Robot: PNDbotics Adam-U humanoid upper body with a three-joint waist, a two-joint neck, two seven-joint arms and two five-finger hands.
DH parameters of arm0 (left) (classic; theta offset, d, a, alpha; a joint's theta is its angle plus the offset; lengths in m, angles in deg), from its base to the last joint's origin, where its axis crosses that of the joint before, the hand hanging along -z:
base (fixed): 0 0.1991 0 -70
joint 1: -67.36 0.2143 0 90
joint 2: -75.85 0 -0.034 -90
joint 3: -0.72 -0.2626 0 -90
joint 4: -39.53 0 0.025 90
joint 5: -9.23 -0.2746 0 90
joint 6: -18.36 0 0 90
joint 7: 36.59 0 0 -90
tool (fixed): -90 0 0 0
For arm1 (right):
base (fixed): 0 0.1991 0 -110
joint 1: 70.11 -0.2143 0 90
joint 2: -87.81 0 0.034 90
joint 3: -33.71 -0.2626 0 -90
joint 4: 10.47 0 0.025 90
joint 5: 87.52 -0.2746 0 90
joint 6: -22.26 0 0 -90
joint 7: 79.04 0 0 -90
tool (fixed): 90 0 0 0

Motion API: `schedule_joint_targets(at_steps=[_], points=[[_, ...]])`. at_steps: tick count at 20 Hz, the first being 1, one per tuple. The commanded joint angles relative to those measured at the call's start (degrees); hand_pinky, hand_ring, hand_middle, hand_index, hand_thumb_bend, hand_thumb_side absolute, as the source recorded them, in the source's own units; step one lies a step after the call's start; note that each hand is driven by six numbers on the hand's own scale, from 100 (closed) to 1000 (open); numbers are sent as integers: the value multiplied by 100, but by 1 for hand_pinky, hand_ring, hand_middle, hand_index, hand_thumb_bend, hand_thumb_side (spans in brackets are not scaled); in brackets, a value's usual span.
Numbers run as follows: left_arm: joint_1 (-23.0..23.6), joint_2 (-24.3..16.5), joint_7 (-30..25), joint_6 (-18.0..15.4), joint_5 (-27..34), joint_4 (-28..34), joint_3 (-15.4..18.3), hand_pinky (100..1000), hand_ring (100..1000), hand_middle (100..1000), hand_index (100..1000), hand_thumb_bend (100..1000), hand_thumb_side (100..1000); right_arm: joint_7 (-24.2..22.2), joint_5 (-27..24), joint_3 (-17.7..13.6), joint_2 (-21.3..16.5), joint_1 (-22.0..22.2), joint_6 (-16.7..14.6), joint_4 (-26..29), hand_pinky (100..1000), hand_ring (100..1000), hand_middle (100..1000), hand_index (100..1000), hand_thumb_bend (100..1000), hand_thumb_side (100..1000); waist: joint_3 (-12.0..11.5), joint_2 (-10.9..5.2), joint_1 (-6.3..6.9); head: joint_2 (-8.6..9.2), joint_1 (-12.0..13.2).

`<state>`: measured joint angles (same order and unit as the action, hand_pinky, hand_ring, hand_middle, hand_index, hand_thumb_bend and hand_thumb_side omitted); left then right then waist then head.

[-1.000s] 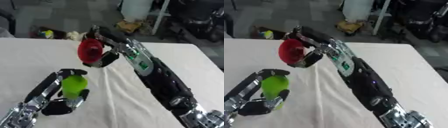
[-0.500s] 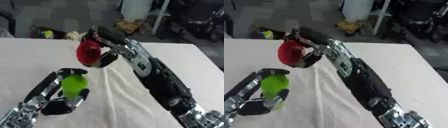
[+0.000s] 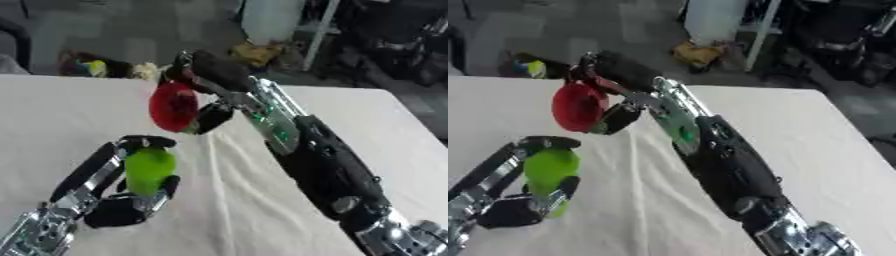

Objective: Pour the contents of one cup into another cup.

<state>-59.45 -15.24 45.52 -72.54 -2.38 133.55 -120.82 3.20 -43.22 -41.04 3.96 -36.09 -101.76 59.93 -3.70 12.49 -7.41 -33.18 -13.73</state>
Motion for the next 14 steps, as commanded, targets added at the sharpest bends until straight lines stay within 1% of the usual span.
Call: schedule_joint_targets(at_steps=[1, 8, 14], points=[[-121, 19, 36, 0, 0, -7, 38, 100, 682, 607, 844, 100, 449, 27, 22, -17, -48, -153, 15, 175, 476, 184, 157, 458, 100, 114, 14, -96, 19, 21, -7], [-181, 37, 78, -8, -20, -175, 57, 100, 684, 608, 844, 100, 447, 0, 20, 16, -8, -177, 15, 285, 477, 187, 159, 461, 100, 116, 36, -88, -40, 40, 40], [-210, 61, 105, -31, -68, -347, 81, 100, 687, 609, 844, 100, 440, 5, 59, 28, 9, -167, 36, 334, 476, 187, 159, 462, 100, 120, 40, -82, -57, 34, 36]])
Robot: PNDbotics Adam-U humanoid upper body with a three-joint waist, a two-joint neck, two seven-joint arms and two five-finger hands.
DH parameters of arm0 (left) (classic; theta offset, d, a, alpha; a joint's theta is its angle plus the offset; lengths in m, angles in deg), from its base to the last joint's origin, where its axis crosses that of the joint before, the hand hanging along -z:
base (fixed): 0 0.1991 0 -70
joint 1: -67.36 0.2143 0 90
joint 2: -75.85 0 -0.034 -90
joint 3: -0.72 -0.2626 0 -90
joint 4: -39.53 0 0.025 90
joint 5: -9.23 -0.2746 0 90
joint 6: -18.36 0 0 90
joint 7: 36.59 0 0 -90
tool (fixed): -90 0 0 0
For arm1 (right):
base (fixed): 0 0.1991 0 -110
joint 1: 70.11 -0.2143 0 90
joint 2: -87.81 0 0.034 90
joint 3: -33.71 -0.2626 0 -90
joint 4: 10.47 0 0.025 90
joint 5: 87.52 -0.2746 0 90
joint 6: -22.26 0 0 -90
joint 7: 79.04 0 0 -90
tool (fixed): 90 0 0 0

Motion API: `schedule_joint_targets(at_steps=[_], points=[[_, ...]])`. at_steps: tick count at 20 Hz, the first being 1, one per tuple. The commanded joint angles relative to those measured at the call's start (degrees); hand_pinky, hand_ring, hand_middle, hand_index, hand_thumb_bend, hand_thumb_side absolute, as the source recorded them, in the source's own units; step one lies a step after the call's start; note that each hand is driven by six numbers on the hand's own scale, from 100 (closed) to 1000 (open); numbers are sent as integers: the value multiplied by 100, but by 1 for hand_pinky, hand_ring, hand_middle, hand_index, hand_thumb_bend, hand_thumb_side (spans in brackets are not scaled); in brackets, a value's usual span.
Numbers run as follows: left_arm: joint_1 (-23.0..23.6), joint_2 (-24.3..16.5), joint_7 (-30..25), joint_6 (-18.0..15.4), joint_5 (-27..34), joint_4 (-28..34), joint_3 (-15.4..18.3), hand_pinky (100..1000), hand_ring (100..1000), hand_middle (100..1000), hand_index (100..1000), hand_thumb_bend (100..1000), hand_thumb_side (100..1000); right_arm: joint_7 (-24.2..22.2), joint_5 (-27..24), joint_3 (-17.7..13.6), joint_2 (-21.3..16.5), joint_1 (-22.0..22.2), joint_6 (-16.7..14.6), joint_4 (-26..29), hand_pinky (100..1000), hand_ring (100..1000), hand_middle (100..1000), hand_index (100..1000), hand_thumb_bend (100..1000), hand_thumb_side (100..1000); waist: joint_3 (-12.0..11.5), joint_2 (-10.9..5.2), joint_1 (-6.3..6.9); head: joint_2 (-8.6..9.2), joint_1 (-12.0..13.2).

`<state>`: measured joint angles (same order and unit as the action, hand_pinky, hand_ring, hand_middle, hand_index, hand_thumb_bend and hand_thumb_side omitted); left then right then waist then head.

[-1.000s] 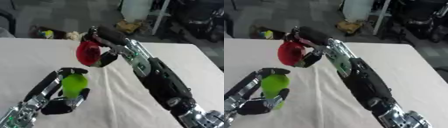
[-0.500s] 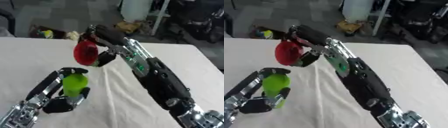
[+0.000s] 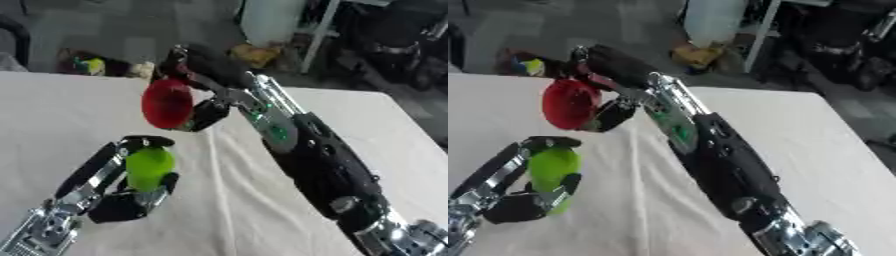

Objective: Pour the contents of one cup into another cup.

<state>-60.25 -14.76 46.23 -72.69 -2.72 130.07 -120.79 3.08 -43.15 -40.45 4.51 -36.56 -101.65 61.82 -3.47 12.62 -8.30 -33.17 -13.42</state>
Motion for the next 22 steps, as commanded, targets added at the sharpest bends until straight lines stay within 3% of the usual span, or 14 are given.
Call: schedule_joint_targets(at_steps=[1, 22], points=[[-134, 18, 38, -23, -40, -23, 82, 100, 687, 610, 844, 100, 440, 23, 68, -29, -42, -119, 30, 151, 476, 188, 160, 463, 100, 121, 19, -94, 32, 30, 5], [-169, 16, -3, -17, 61, 33, 144, 100, 688, 610, 844, 100, 448, 433, 708, 15, -89, -69, -81, 216, 477, 204, 177, 485, 100, 142, 25, -101, 54, 19, -24]])
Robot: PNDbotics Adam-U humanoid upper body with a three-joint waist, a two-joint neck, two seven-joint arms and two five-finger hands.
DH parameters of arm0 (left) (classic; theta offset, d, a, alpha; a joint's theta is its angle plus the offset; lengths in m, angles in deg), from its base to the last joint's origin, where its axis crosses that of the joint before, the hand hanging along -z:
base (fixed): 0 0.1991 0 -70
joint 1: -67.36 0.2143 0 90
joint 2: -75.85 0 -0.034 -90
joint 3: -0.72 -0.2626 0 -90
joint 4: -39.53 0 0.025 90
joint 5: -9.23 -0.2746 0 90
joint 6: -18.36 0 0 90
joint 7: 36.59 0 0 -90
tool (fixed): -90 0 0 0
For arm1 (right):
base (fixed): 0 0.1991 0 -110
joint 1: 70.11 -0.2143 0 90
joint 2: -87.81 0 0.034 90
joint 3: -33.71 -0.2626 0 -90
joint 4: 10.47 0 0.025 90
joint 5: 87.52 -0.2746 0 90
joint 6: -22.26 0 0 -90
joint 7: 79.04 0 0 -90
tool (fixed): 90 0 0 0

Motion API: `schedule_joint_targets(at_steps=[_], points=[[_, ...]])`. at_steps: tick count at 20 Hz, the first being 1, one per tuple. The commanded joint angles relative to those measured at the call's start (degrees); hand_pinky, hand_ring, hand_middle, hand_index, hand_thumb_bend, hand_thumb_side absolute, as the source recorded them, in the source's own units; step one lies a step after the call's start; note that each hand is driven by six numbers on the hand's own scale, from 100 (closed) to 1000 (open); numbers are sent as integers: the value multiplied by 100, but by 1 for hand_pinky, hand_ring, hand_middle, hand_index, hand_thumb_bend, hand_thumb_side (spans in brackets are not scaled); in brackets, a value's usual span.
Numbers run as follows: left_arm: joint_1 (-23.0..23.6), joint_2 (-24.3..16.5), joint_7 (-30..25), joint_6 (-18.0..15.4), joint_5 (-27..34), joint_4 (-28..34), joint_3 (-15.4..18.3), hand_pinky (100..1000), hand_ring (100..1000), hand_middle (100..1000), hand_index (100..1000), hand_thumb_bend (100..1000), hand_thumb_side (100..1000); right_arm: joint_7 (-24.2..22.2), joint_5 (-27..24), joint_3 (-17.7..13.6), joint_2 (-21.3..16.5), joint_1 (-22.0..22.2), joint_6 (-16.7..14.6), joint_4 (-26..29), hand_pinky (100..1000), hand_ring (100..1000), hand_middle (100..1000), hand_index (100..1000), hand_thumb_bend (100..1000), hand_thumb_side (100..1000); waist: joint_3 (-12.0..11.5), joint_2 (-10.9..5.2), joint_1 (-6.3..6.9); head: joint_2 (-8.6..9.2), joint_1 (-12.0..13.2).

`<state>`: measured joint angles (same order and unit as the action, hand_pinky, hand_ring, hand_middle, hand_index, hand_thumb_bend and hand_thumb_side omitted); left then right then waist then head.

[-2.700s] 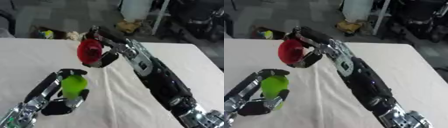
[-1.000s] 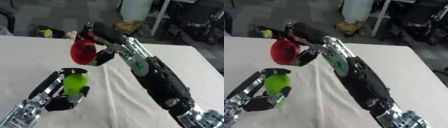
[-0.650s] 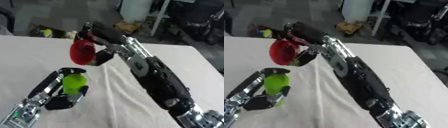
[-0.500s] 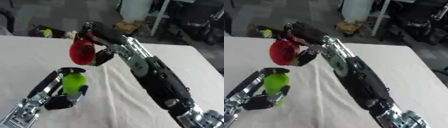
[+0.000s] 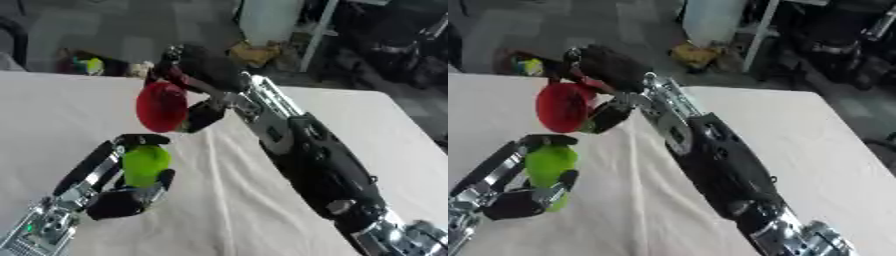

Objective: Pour the contents of one cup into another cup.

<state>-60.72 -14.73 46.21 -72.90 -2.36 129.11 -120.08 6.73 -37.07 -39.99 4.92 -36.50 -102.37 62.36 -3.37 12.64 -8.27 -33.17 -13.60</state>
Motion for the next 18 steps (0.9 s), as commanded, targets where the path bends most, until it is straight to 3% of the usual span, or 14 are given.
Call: schedule_joint_targets(at_steps=[1, 18], points=[[-123, 12, -1, 7, 28, 131, 74, 100, 688, 610, 844, 100, 448, 92, 134, -30, -133, -73, -10, 168, 477, 204, 177, 485, 100, 142, 15, -104, 50, 20, -6], [-148, 17, -67, 57, 104, 254, 44, 100, 689, 611, 844, 100, 452, 993, 1656, -8, -162, -65, -75, 322, 486, 258, 249, 543, 100, 191, -3, -111, 39, 36, -12]])
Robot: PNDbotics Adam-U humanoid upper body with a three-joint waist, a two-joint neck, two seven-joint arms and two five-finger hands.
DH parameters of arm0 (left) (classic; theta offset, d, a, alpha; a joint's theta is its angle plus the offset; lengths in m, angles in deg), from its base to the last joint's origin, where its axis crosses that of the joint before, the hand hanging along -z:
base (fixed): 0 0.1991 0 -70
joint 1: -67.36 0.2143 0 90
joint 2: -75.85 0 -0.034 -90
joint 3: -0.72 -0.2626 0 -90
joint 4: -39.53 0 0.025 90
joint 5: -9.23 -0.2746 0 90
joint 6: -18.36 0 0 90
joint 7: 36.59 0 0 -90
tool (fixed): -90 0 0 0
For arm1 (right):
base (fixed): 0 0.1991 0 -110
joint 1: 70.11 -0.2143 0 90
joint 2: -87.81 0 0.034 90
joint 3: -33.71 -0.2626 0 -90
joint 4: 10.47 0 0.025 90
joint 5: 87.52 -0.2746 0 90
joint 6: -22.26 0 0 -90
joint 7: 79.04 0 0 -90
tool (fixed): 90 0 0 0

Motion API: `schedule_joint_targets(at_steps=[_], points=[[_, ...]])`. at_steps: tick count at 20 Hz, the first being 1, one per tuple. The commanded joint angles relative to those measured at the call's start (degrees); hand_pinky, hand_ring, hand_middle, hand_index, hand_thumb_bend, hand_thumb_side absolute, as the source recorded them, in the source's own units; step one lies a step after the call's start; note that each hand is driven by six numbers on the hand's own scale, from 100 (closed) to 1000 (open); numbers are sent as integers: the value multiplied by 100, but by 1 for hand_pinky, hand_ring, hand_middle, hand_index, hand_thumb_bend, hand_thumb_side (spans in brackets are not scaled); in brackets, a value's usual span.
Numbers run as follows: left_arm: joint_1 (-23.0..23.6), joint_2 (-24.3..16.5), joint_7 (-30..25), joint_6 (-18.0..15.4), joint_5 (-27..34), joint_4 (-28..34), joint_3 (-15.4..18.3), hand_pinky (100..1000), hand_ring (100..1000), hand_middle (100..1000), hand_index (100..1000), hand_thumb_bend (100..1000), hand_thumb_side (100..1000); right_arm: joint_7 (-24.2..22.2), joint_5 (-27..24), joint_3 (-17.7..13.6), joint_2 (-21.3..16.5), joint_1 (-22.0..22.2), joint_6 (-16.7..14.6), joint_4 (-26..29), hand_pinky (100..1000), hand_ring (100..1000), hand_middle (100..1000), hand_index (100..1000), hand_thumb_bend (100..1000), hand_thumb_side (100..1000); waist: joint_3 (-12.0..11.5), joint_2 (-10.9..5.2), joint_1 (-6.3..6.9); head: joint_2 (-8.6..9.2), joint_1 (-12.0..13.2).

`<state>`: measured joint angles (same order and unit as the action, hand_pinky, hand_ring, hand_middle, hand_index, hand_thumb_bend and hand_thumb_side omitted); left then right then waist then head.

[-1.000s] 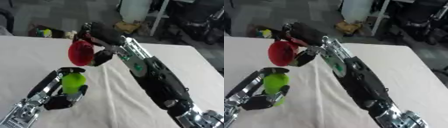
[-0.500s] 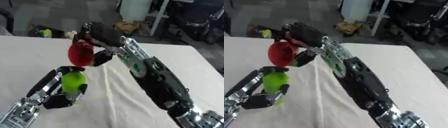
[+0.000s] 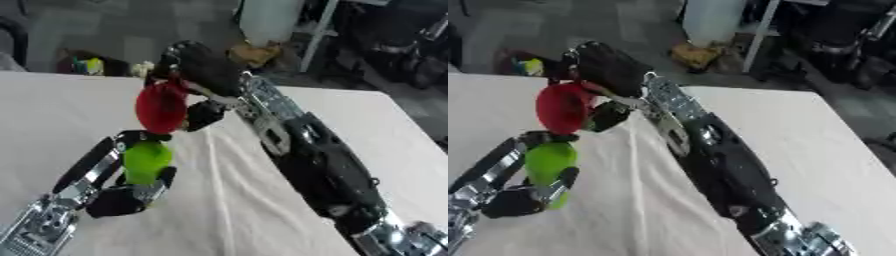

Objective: Pour the contents of one cup into another cup.

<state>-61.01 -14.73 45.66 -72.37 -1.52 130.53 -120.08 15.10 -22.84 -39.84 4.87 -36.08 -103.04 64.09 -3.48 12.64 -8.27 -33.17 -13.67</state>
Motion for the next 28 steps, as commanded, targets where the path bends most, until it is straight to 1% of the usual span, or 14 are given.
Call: schedule_joint_targets(at_steps=[1, 13, 28], points=[[-115, 15, -9, 7, 19, 105, 48, 100, 689, 611, 844, 100, 451, 217, 325, -23, -159, -108, -6, 162, 487, 261, 252, 546, 100, 193, 8, -111, 37, 37, -4], [-132, 22, 6, 23, 57, 88, 64, 100, 690, 612, 845, 100, 455, 942, 1308, -8, -169, -112, 65, 296, 492, 296, 285, 575, 100, 213, 10, -113, 21, 46, -6], [-159, 14, 9, 44, 90, 118, 65, 100, 687, 613, 845, 100, 460, 1671, 2195, 25, -178, -128, 235, 341, 498, 341, 327, 604, 100, 228, -2, -118, -1, 55, 5]])
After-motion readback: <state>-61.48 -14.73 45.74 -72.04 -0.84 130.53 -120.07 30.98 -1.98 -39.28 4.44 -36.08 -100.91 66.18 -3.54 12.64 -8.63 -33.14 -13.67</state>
